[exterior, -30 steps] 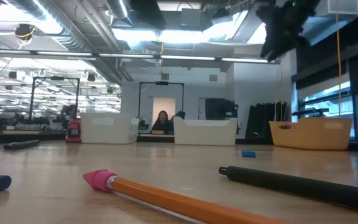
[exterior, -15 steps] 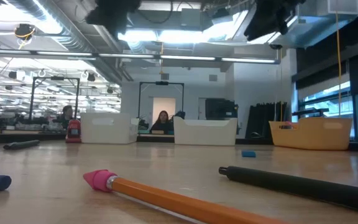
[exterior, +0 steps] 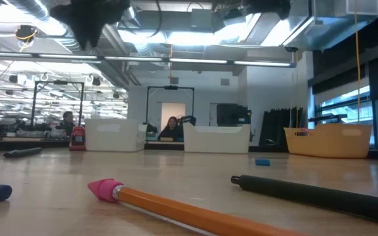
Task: Sort crayons/erasers/pens/pencils in bins
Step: Put the black pen into the gray bin
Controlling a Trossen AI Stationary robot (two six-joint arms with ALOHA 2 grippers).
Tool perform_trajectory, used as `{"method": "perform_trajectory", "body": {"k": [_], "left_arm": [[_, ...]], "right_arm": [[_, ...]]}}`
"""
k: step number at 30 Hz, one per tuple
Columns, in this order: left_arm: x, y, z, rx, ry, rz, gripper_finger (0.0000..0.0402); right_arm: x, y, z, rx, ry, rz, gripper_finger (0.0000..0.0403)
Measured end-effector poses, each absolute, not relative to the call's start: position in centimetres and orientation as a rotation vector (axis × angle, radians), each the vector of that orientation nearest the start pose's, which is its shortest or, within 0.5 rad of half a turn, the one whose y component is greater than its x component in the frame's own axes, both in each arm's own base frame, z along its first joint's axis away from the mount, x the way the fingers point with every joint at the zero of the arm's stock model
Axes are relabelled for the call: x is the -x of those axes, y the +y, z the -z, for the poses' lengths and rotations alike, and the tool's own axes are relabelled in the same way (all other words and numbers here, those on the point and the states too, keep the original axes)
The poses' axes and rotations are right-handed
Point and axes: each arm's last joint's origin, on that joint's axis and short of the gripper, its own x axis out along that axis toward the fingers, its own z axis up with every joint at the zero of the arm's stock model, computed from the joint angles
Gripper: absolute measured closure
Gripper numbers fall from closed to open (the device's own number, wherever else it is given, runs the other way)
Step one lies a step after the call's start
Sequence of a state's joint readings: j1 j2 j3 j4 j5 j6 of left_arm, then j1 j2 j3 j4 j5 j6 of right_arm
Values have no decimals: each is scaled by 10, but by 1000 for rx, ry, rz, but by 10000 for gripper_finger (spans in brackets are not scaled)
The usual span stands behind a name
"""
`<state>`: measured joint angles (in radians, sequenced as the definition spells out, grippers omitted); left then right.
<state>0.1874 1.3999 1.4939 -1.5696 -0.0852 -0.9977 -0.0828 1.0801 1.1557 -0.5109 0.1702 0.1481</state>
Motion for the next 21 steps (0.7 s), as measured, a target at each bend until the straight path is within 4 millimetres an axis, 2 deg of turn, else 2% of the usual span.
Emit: {"method": "perform_trajectory", "body": {"k": [7, 13, 21], "left_arm": [[-199, 27, -308, 995, 1274, -1159, 280], [-192, 20, -267, 1086, 1258, -1390, 280], [-199, 20, -219, 1217, 1121, -1385, 280]], "right_arm": [[-226, -14, -382, -100, 329, 220, 256], [-227, -14, -385, -103, 301, 220, 256], [-227, -13, -387, -20, 292, 172, 256]]}}
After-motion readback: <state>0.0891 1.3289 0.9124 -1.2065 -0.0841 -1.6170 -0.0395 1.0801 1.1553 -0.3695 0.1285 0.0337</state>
